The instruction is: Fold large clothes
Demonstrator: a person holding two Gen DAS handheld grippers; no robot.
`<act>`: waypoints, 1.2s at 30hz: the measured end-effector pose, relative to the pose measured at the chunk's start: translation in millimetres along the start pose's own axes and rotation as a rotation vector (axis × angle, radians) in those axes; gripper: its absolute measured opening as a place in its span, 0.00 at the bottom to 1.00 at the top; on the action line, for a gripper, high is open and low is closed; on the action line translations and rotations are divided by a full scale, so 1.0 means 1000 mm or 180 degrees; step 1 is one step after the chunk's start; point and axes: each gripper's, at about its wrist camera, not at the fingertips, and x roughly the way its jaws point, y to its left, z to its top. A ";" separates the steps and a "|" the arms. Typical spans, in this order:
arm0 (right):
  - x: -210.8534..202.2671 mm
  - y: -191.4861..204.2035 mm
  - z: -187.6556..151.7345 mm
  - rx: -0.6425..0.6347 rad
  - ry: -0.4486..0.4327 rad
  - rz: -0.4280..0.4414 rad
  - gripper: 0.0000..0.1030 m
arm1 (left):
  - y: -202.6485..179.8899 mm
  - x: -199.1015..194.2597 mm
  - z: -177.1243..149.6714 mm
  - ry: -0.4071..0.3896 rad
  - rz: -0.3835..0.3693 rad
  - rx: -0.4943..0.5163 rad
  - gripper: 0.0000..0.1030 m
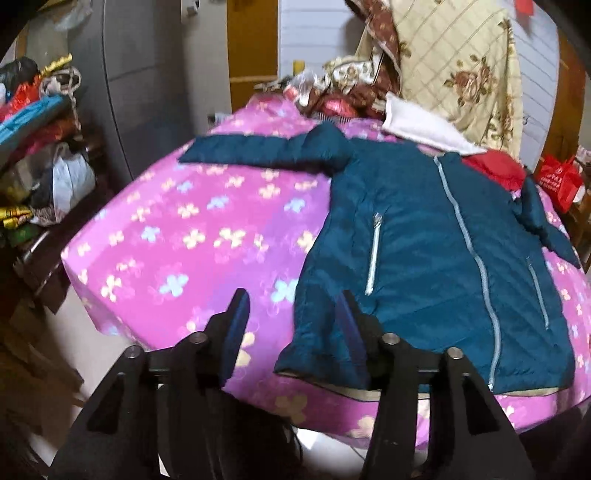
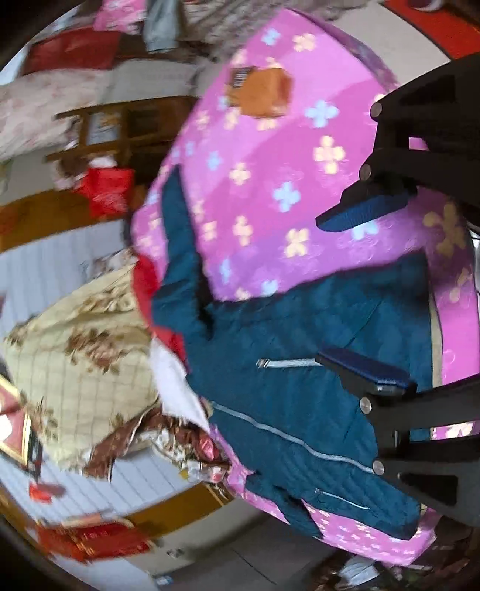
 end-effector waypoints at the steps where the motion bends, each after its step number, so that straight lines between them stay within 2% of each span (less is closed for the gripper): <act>1: -0.005 0.009 0.002 -0.0082 -0.0046 0.0019 0.61 | -0.003 -0.006 0.000 -0.0034 -0.0006 0.0025 0.50; 7: -0.026 0.057 0.004 -0.0519 -0.0227 0.0149 0.63 | -0.026 -0.040 0.001 -0.0297 0.0013 0.0330 0.51; 12: -0.039 0.098 0.002 -0.0962 -0.0332 0.0180 0.64 | -0.035 -0.063 0.006 -0.0454 -0.0012 0.0441 0.52; 17: -0.052 0.136 0.015 -0.1274 -0.0444 0.0192 0.64 | -0.044 -0.086 0.019 -0.0652 -0.0006 0.0551 0.54; 19: -0.058 0.148 0.025 -0.1251 -0.0438 0.0262 0.67 | -0.049 -0.097 0.025 -0.0803 -0.0007 0.0590 0.65; 22: -0.063 0.161 0.041 -0.0969 -0.0400 0.0542 0.75 | -0.056 -0.106 0.028 -0.0941 -0.0030 0.0583 0.68; 25: -0.060 0.166 0.039 -0.0727 -0.0380 0.0696 0.76 | -0.058 -0.107 0.025 -0.0898 -0.0132 0.0520 0.69; 31: -0.038 0.168 0.010 -0.0748 -0.0187 0.0522 0.76 | -0.066 -0.098 0.016 -0.0664 -0.0219 0.0490 0.69; 36: -0.033 0.153 0.008 -0.0631 -0.0144 0.0459 0.76 | -0.071 -0.097 0.014 -0.0646 -0.0227 0.0485 0.69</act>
